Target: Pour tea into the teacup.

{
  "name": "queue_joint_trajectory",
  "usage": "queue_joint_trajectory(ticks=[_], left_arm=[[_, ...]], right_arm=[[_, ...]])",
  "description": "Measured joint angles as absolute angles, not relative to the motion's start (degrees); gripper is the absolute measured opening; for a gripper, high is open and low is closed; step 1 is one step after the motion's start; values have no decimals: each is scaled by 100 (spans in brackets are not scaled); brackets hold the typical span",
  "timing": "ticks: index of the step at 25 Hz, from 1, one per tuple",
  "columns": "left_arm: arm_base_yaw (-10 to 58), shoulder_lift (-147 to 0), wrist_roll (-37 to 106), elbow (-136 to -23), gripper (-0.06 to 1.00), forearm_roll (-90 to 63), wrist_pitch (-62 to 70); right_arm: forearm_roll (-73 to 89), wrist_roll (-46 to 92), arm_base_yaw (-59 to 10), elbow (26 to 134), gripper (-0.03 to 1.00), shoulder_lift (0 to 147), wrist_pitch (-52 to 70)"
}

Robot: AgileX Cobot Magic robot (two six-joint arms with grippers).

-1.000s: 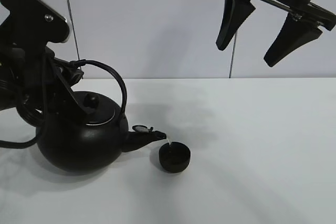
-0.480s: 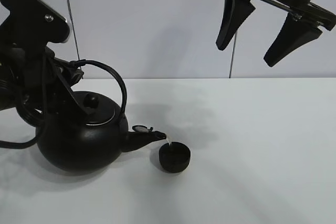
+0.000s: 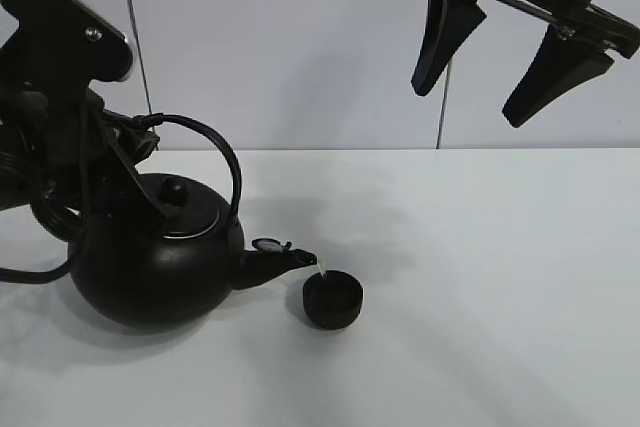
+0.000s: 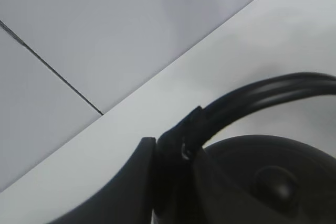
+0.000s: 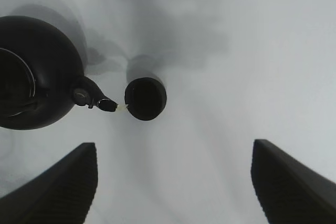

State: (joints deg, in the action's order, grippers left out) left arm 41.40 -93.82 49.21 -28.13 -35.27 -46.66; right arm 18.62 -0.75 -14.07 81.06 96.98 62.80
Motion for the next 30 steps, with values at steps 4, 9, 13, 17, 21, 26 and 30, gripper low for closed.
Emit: queue_joint_trajectory(ticks=[4,9,13,17,21,26,30], left_arm=[[4140,-9382,4691,-2813,11,-3527,-4739],[4140,-9382,3839,-2813,11,-3527,-4960],[4140,-9382,3225,-2813,11,-3527,-4975],[4140,-9382,2609,-2693,11,-3471,-5174],[4140,-9382,2006,-2319,11,-3408,-5664],[4140,-9382,1917,-1993,11,-3409,-5863],[4140,-9382,1867,-1914,11,-3402,-5863]], right_arm=[[1862,-75,-1407,8106,56,9698,6280],[1862,-75,-1407,8106,56,9698,6280],[1862,-75,-1407,8106,56,9698,6280],[1862,-75,-1407,8106,56,9698,6280],[1862,-75,-1407,8106,56,9698,6280],[1862,-75,-1407,8106,56,9698,6280],[1862,-75,-1407,8106,56,9698,6280]])
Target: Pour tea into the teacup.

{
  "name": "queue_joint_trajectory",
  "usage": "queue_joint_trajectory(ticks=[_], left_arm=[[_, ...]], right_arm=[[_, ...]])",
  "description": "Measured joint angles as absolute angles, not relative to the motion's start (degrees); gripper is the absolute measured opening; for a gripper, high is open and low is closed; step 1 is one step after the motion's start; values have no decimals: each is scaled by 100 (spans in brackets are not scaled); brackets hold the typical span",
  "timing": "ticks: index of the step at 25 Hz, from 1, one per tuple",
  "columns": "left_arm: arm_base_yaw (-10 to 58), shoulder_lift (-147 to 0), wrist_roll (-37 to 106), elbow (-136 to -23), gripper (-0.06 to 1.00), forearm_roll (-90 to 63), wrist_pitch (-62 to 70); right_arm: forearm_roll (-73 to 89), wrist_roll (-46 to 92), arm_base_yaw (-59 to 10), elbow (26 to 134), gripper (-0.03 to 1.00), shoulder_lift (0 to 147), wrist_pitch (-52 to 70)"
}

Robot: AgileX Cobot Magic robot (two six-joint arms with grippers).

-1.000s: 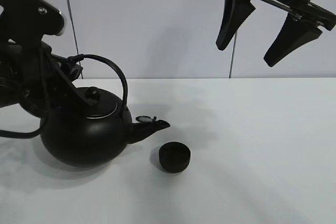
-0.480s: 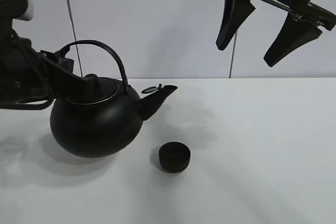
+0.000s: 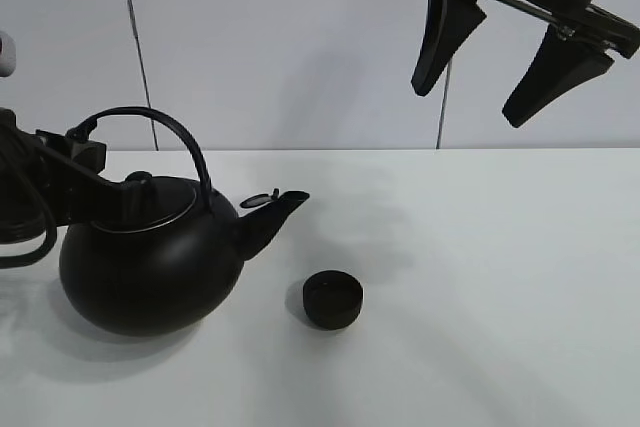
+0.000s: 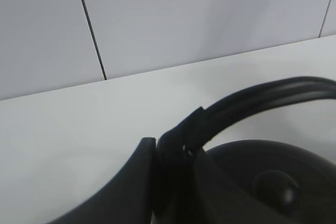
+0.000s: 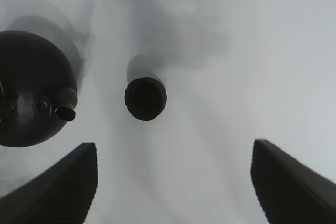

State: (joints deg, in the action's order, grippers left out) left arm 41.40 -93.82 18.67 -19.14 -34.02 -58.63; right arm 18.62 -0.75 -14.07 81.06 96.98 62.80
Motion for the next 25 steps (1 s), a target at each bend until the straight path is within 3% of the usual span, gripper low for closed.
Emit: queue_joint_trajectory(ticks=[25], left_arm=[[4140,-9797,2028,-1914,11,-3368,-5919]], right_arm=[[1909,-75,-1407,8106,56,9698,6280]])
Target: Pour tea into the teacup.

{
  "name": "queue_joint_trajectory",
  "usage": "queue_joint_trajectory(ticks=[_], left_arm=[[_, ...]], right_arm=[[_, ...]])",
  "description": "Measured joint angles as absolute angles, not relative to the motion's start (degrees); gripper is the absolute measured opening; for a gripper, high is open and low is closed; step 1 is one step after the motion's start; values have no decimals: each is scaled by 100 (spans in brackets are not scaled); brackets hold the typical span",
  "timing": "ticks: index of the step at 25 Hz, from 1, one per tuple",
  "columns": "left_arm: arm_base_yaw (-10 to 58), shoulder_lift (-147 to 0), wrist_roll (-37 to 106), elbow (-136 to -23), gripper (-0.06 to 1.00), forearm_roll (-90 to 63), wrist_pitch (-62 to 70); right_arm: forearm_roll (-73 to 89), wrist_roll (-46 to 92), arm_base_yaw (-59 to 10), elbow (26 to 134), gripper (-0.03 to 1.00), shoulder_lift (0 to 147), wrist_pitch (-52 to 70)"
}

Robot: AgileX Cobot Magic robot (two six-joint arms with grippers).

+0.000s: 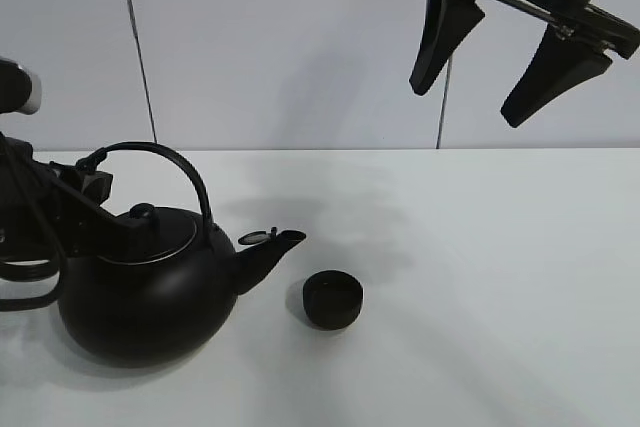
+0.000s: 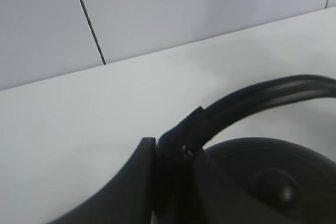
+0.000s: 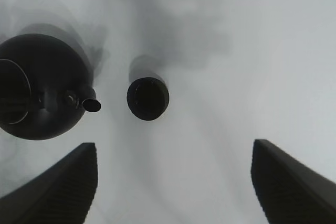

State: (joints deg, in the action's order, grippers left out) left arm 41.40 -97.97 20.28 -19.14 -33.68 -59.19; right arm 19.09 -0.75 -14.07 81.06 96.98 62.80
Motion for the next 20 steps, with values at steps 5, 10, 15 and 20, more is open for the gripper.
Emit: queue_joint_trajectory(ticks=[5,10,15,20], left_arm=[[4140,-9804,2028,-1914,11,-3361,-5946],[4140,-9998,2020,-1914,11,-3377,-6061],[4140,-10068,1975,-1920,11,-3402,-6145],[4140,-10068,1971,-1920,11,-3419,-6149]], right_arm=[[1909,-75,-1407,8106,56,9698,6280],[1909,-75,-1407,8106,56,9698,6280],[1909,-75,-1407,8106,56,9698,6280],[1909,-75,-1407,8106,56,9698,6280]])
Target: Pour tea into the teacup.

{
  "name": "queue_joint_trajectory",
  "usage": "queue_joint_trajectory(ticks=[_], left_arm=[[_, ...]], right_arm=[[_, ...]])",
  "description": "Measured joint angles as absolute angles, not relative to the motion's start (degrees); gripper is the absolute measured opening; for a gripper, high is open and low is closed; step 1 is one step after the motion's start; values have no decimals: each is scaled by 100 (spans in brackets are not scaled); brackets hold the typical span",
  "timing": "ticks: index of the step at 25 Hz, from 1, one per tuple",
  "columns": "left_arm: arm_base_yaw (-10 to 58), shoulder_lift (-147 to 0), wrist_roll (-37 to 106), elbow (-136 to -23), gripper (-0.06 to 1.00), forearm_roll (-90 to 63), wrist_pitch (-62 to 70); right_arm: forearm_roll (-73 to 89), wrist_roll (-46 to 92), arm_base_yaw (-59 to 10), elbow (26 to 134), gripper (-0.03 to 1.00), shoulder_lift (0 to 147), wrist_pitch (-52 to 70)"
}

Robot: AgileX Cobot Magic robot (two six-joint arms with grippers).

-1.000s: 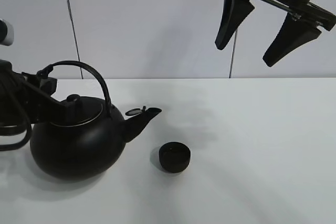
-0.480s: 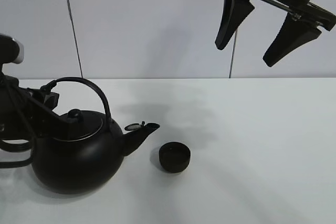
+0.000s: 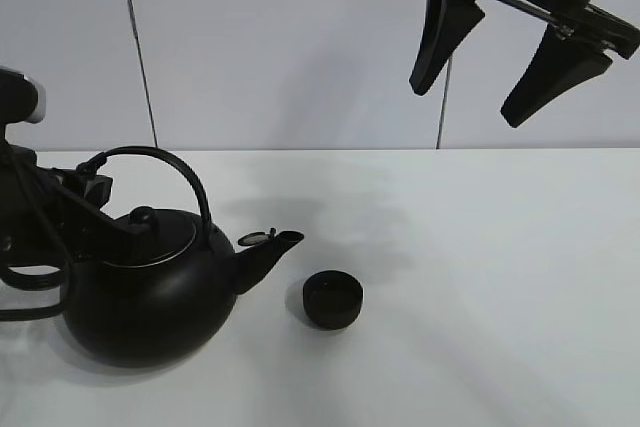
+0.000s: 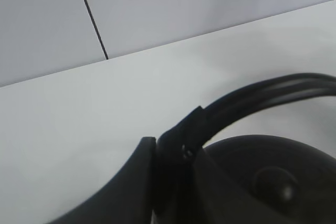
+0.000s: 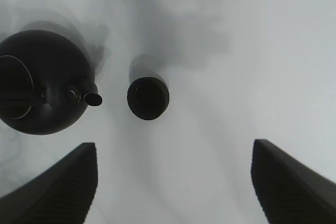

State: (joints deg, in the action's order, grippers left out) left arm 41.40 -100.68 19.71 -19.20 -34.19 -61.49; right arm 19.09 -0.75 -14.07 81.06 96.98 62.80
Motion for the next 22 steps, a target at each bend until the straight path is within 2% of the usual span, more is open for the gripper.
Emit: queue_joint_trajectory(ticks=[15,22], left_arm=[[4140,-10068,1971,-1920,11,-3419,-6152],[4140,-10068,1918,-1942,23,-3430,-6304]], right_arm=[[1909,-75,-1407,8106,56,9698,6280],[1909,-75,-1407,8106,56,9698,6269]])
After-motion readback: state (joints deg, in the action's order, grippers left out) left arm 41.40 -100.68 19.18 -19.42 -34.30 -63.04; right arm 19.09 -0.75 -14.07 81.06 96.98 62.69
